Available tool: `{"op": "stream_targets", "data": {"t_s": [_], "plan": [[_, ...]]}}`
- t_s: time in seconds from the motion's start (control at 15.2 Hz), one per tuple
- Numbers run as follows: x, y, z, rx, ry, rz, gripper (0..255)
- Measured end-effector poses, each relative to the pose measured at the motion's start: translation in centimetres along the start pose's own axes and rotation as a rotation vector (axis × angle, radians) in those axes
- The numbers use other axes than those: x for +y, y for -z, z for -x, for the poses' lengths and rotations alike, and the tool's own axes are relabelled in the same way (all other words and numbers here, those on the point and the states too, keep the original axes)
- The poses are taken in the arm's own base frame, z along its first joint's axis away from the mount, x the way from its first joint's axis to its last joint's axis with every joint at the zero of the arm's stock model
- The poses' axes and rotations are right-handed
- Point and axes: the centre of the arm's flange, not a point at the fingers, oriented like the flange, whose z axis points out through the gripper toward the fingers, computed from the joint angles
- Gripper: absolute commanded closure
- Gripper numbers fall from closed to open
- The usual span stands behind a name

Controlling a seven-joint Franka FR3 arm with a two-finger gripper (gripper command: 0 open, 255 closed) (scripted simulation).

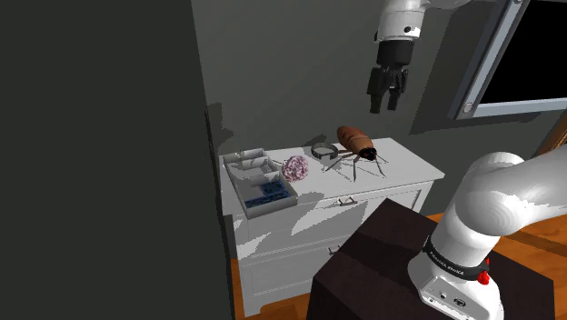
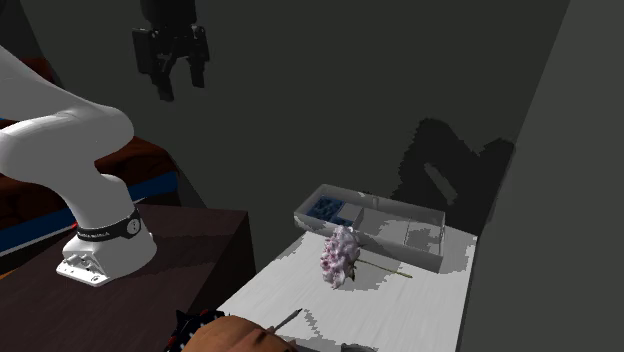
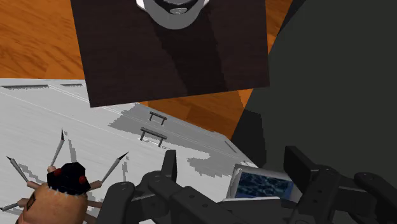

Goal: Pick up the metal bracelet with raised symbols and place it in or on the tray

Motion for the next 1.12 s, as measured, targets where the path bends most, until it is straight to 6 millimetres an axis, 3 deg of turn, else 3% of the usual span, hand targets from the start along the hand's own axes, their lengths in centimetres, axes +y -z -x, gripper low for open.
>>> {"op": "stream_targets", "data": {"t_s": [0.26, 1.12], "plan": [[1.1, -1.4, -1.8, 0.006, -0.008, 0.004, 0], [6.9, -10.5, -14.1, 0.055, -0.059, 0.029, 0]]}}
